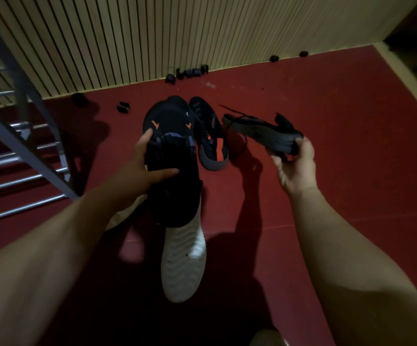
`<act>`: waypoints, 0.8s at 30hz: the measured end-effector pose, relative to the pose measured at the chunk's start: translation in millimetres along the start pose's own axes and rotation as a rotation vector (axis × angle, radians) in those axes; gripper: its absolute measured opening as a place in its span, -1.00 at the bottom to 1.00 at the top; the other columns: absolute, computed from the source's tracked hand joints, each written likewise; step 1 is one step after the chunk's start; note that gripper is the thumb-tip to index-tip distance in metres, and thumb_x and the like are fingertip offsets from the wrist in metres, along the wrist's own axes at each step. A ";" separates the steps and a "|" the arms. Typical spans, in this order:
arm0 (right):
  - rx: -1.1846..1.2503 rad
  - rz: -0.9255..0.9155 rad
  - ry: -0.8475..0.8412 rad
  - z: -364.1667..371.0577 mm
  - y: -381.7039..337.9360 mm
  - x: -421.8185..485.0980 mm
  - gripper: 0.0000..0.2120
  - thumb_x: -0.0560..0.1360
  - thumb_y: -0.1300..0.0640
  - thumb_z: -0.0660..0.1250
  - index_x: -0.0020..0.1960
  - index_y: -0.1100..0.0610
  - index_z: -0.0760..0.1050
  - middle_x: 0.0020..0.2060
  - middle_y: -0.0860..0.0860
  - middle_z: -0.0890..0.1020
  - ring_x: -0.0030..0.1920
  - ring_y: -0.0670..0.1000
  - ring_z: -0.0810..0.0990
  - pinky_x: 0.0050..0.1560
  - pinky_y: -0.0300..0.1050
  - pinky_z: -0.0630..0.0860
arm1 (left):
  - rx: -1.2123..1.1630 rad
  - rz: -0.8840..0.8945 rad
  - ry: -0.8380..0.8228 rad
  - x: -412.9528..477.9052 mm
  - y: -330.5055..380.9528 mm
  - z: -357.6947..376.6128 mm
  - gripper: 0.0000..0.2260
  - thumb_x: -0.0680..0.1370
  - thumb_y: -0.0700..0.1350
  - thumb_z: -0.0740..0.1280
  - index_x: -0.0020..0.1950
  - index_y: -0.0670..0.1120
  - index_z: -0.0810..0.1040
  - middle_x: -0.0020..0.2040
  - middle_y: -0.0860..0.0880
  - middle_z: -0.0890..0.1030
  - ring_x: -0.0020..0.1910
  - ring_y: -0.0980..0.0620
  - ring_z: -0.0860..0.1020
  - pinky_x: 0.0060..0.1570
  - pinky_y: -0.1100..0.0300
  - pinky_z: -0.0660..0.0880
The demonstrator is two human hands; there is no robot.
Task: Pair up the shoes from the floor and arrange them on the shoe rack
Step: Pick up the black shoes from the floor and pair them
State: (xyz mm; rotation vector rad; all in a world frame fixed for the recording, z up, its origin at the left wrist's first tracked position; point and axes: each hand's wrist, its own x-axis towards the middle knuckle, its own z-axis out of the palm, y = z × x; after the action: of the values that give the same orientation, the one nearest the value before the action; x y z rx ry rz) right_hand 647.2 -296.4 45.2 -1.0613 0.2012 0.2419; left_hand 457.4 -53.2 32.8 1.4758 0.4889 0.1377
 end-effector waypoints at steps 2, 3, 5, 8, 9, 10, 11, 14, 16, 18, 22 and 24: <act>-0.022 0.149 0.017 -11.1 16.0 -8.6 -0.65 0.52 0.24 0.19 0.30 0.19 0.32 0.30 0.20 0.43 0.21 0.17 0.52 -0.14 -0.03 0.63 | -0.003 0.003 0.035 -0.3 -1.2 -4.6 -0.14 0.42 -0.32 0.42 0.53 0.11 0.00 0.44 0.04 0.24 0.36 0.10 0.31 0.00 0.34 0.44; -0.059 0.222 0.018 -16.7 23.3 -13.7 -0.69 0.53 0.29 0.15 0.25 0.12 0.33 0.23 0.18 0.46 0.13 0.15 0.54 -0.17 -0.03 0.63 | -0.016 -0.005 0.046 -0.3 -2.2 -6.2 -0.13 0.41 -0.32 0.42 0.53 0.11 0.00 0.46 0.02 0.23 0.38 0.08 0.31 -0.02 0.34 0.45; -0.169 0.354 -0.034 -23.7 36.9 -22.8 -0.67 0.52 0.32 0.12 0.22 0.03 0.32 0.08 0.07 0.50 0.01 0.10 0.54 -0.14 0.03 0.59 | -0.045 -0.015 0.062 -0.6 -4.7 -8.2 -0.13 0.41 -0.31 0.43 0.53 0.13 0.02 0.48 -0.01 0.24 0.37 0.07 0.34 -0.02 0.31 0.47; -0.459 0.448 -0.078 -15.6 53.6 -32.5 -0.66 0.54 0.16 0.22 0.27 -0.05 0.28 0.04 -0.04 0.51 0.00 0.04 0.52 -0.07 0.04 0.48 | -0.046 -0.011 0.078 -1.1 -7.7 -6.7 -0.14 0.40 -0.33 0.42 0.53 0.12 0.04 0.46 -0.02 0.28 0.33 0.09 0.37 0.05 0.26 0.46; -0.587 0.442 -0.083 -10.6 59.1 -36.3 -0.59 0.50 0.04 0.31 0.29 -0.07 0.26 0.10 -0.03 0.52 0.03 0.03 0.53 -0.03 0.03 0.49 | -0.038 -0.009 0.079 -1.2 -8.1 -5.3 -0.14 0.40 -0.34 0.42 0.53 0.11 0.04 0.45 -0.02 0.29 0.33 0.10 0.37 0.07 0.24 0.46; -0.714 0.422 -0.085 -9.2 65.7 -37.5 -0.41 0.38 -0.10 0.43 0.31 -0.10 0.23 0.21 0.01 0.50 0.10 0.05 0.52 0.07 0.05 0.51 | -0.029 -0.009 0.080 -1.0 -8.9 -3.7 -0.14 0.40 -0.34 0.43 0.53 0.10 0.04 0.45 -0.01 0.29 0.32 0.11 0.37 0.08 0.22 0.46; -0.824 0.403 -0.085 -8.1 72.1 -38.5 -0.18 0.23 -0.22 0.51 0.36 -0.12 0.19 0.32 0.05 0.41 0.21 0.09 0.49 0.20 0.09 0.48 | -0.023 -0.011 0.079 -0.8 -9.1 -1.7 -0.14 0.40 -0.33 0.43 0.53 0.11 0.04 0.45 0.01 0.28 0.32 0.13 0.36 0.09 0.20 0.46; -1.042 0.367 -0.115 -4.3 84.7 -44.0 0.05 0.29 -0.18 0.51 0.53 -0.06 -0.08 0.45 0.08 0.13 0.41 0.15 0.26 0.43 0.02 0.24 | -0.004 -0.011 0.061 -0.5 -9.3 2.7 -0.14 0.41 -0.31 0.43 0.53 0.11 0.03 0.46 0.03 0.25 0.32 0.14 0.33 0.14 0.15 0.46; -1.093 0.353 -0.088 -5.5 93.1 -39.3 0.08 0.33 -0.17 0.49 0.54 -0.04 -0.21 0.48 0.12 0.06 0.45 0.16 0.19 0.42 0.03 0.20 | 0.003 -0.016 0.045 0.1 -9.9 4.0 -0.13 0.41 -0.29 0.43 0.54 0.12 0.01 0.47 0.01 0.25 0.34 0.12 0.33 0.22 0.08 0.44; -1.104 0.353 -0.049 -0.6 97.4 -36.9 0.13 0.31 -0.20 0.49 0.54 -0.05 -0.26 0.50 0.17 0.03 0.47 0.18 0.15 0.43 0.07 0.17 | 0.005 -0.026 0.031 0.0 -10.7 4.5 -0.13 0.41 -0.26 0.44 0.53 0.16 0.00 0.47 -0.01 0.26 0.33 0.11 0.34 0.21 0.08 0.44; -1.187 0.375 0.003 8.2 99.7 -28.8 0.20 0.24 -0.26 0.50 0.53 -0.06 -0.30 0.49 0.20 0.04 0.47 0.23 0.16 0.44 0.15 0.18 | 0.005 -0.039 0.033 -0.3 -12.2 2.6 -0.13 0.41 -0.26 0.44 0.51 0.19 0.01 0.47 -0.02 0.27 0.34 0.08 0.35 0.22 0.06 0.45; -1.209 0.388 0.011 12.2 99.6 -25.5 0.22 0.24 -0.25 0.51 0.52 -0.05 -0.32 0.49 0.21 0.01 0.46 0.24 0.16 0.45 0.13 0.18 | 0.005 -0.047 0.035 -0.8 -12.4 1.0 -0.13 0.41 -0.26 0.44 0.51 0.20 0.01 0.47 -0.03 0.26 0.36 0.07 0.34 0.27 0.00 0.43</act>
State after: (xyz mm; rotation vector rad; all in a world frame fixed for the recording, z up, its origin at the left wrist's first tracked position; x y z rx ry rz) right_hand 594.4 -241.8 -25.2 -2.2207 0.2759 0.7616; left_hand 454.5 -55.8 21.0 1.4676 0.5524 0.1258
